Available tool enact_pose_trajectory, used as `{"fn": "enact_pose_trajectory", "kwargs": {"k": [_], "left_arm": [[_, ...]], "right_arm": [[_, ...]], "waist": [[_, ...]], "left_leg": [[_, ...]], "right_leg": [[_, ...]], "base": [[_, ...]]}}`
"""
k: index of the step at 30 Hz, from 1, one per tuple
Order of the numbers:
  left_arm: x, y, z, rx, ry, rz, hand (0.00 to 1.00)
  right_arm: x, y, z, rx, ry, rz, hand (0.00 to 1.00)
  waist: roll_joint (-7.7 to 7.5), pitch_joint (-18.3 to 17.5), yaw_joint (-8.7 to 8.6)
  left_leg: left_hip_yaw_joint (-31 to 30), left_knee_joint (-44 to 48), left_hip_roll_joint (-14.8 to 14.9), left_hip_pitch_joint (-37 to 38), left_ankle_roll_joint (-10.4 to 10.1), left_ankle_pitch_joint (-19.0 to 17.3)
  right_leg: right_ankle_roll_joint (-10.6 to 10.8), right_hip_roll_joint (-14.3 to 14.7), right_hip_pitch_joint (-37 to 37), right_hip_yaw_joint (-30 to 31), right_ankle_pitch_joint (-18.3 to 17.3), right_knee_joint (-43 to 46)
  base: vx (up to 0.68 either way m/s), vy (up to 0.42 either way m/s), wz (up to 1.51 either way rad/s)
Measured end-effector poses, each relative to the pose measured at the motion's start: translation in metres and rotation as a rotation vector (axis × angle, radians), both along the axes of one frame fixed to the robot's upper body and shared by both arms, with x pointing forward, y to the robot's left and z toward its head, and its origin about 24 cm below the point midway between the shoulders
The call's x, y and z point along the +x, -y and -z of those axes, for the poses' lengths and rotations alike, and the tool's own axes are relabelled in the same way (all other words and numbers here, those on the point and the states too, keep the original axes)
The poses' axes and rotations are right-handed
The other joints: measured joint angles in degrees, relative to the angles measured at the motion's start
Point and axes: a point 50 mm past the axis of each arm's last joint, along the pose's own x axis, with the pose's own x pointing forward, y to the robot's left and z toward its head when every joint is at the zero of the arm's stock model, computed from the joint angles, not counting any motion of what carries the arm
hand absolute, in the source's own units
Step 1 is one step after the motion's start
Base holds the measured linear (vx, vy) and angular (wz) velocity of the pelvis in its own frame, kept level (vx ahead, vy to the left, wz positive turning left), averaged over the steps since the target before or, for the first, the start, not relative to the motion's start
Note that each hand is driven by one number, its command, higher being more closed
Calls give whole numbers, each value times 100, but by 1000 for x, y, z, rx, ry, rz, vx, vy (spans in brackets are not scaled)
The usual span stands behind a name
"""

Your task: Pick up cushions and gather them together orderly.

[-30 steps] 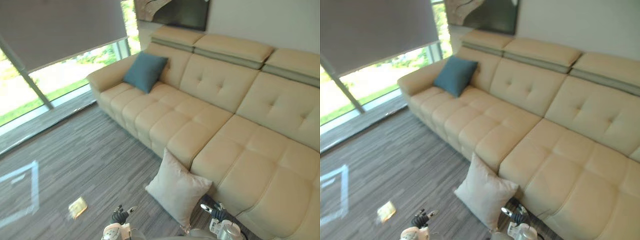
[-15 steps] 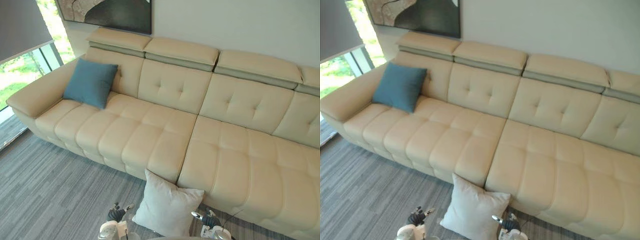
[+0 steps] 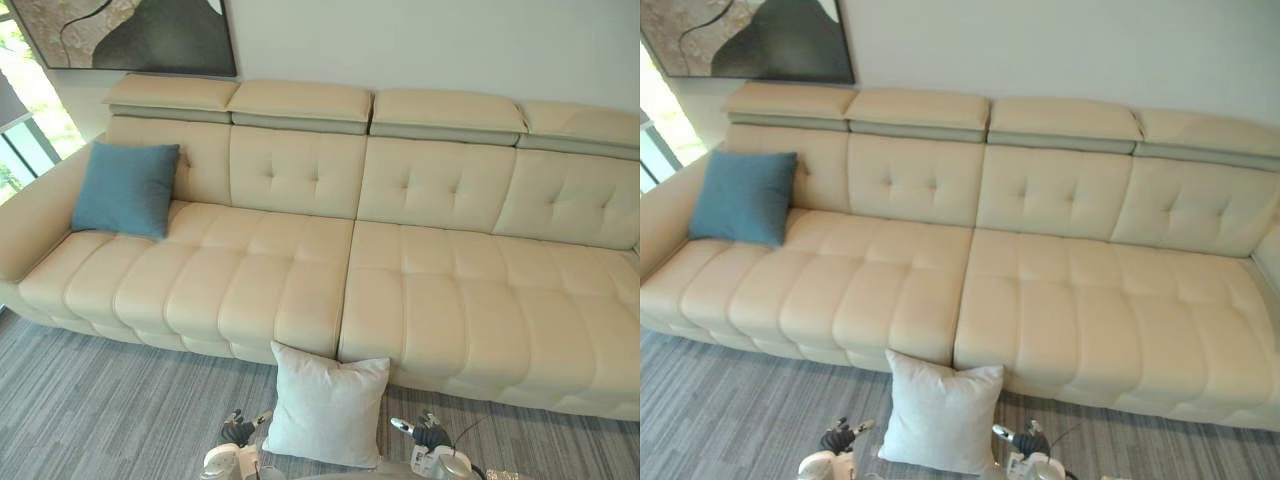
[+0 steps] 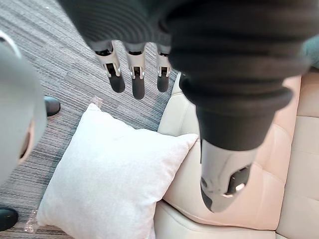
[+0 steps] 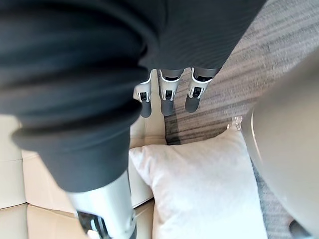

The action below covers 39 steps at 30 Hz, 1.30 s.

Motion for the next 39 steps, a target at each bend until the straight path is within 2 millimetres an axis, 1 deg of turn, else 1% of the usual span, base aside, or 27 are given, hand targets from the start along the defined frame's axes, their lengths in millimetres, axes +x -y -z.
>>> {"fn": "enact_pose_trajectory", "kwargs": {"k": [1,2,3,4,5,6,7,9,10,12,14,16,19,20,22,23,24,25,26,28,29,30,32,33,35,38,39], "left_arm": [[12,0,-4,5,30,4,0],[24,0,-9,11,61,7,0],[27,1,-10,12,67,8,0],[39,1,-16,14,101,0,0],[47,1,-21,20,130,4,0],[60,-1,-29,25,177,-5,0],[66,-3,-32,25,197,-17,0],[88,-9,-48,34,275,-45,0],[94,-10,-52,34,295,-52,0],[126,-20,-81,31,421,-109,0],[143,-25,-98,35,494,-123,0],[167,-39,-132,51,628,-168,0],[203,-58,-199,90,856,-200,0],[207,-60,-207,96,883,-200,0],[227,-67,-260,131,1038,-183,0],[229,-68,-267,137,1059,-179,0],[234,-68,-287,154,1116,-163,0],[240,-66,-314,182,1189,-130,0],[241,-66,-319,187,1203,-124,0],[248,-57,-347,207,1281,-76,0],[251,-47,-360,216,1315,-34,0],[252,-43,-365,219,1329,-18,0],[254,-21,-387,231,1403,75,0],[254,-18,-390,231,1412,87,0],[254,3,-412,220,1488,155,0],[255,20,-416,188,1500,157,0],[255,21,-416,184,1502,154,0]], "right_arm": [[9,0,-3,-5,23,6,0],[21,2,-8,-7,58,18,0],[25,3,-10,-10,71,22,0],[36,9,-16,-13,113,62,0],[42,9,-19,-9,130,68,0],[48,9,-22,4,150,98,0],[52,10,-24,5,164,108,0],[77,10,-40,21,262,140,0],[83,11,-45,25,291,147,0],[123,16,-77,45,457,191,0],[143,19,-96,45,543,192,0],[172,24,-129,78,679,240,0],[209,36,-184,108,874,299,0],[213,38,-191,103,897,299,0],[231,51,-241,100,1061,321,0],[233,53,-247,98,1080,323,0],[238,58,-265,88,1133,321,0],[246,61,-297,75,1225,305,0],[248,61,-303,74,1245,298,0],[257,54,-343,60,1348,237,0],[260,46,-363,56,1402,199,0],[262,43,-369,54,1418,182,0],[267,22,-401,59,1493,97,0],[267,19,-404,61,1501,87,0],[269,3,-423,83,1540,49,0],[269,-6,-423,111,1540,76,0],[269,-7,-423,112,1539,77,100]], "waist": [[5,111,16],[89,292,11],[119,341,3],[146,502,-40],[117,594,-49],[92,642,-52],[72,672,-50],[11,864,-48],[-2,893,-53],[-26,1172,-57],[-10,1250,-60],[-4,1370,-57],[13,1588,-35],[17,1631,-35],[9,1874,-13],[11,1885,-13],[9,1959,-8],[8,2088,12],[9,2097,13],[13,2205,26],[13,2208,30],[13,2207,31],[14,2208,49],[14,2208,52],[14,2208,78],[16,2207,72],[16,2207,72]], "left_leg": [[-110,781,156,-593,-5,-207],[-239,1422,317,-1102,-10,-403],[-291,1598,359,-1253,-11,-444],[-444,2063,435,-1693,-18,-560],[-507,2278,452,-1907,-11,-593],[-634,2657,523,-2399,1,-665],[-665,2790,554,-2595,-35,-712],[-737,3209,631,-3252,-4,-744],[-759,3305,650,-3442,4,-748],[-812,3775,732,-4282,32,-757],[-810,3984,788,-4781,50,-760],[-815,4236,822,-5584,153,-703],[-830,4557,889,-6824,310,-608],[-836,4599,900,-6951,329,-588],[-826,4812,906,-7629,429,-526],[-822,4840,906,-7731,441,-526],[-811,4926,908,-7932,461,-533],[-810,5056,919,-8168,504,-561],[-810,5073,921,-8222,508,-566],[-817,5189,943,-8455,535,-584],[-815,5242,948,-8591,556,-600],[-816,5249,945,-8644,557,-601],[-818,5287,928,-8865,561,-599],[-822,5305,926,-8900,564,-601],[-837,5376,920,-9072,592,-618],[-834,5418,900,-9088,626,-638],[-834,5419,896,-9087,626,-638]], "right_leg": [[-37,21,-364,-52,-372,367],[-93,81,-739,-102,-625,829],[-92,99,-864,-126,-660,976],[-100,117,-1247,-168,-837,1440],[-107,116,-1460,-177,-921,1700],[-111,147,-1948,-201,-1035,2089],[-113,162,-2132,-206,-1112,2224],[-182,173,-2783,-193,-1168,2699],[-188,175,-2980,-186,-1171,2801],[-207,183,-3871,-118,-1177,3312],[-192,191,-4395,-79,-1159,3525],[-170,200,-5247,-11,-1068,3790],[-99,226,-6503,52,-890,4078],[-99,229,-6624,54,-873,4115],[-123,222,-7310,126,-796,4338],[-119,219,-7420,134,-794,4368],[-116,208,-7633,162,-794,4454],[-77,206,-7894,201,-817,4597],[-64,205,-7953,206,-825,4612],[-33,203,-8187,225,-846,4731],[-22,202,-8334,244,-859,4790],[-23,203,-8386,250,-858,4796],[-46,193,-8616,264,-839,4823],[-46,189,-8650,264,-839,4841],[-38,183,-8799,269,-848,4901],[-36,172,-8816,293,-848,4920],[-35,172,-8816,295,-848,4920]], "base": [[-176,-122,5],[-176,-122,5],[-234,-95,13],[-240,-74,18],[-382,-118,22],[-285,-89,10],[-278,-89,3],[-177,-57,-5],[-200,-41,-5],[-236,-24,-10],[-154,4,-14],[-162,5,-14],[-92,-18,-10],[-25,1,-5],[-5,5,2],[-9,8,5],[0,0,0],[0,0,0],[-37,-10,1],[-51,-10,1],[-53,-6,1],[-61,5,0],[-53,24,-1],[-42,30,2],[-36,32,4],[-21,37,-1],[-30,39,-3]]}}
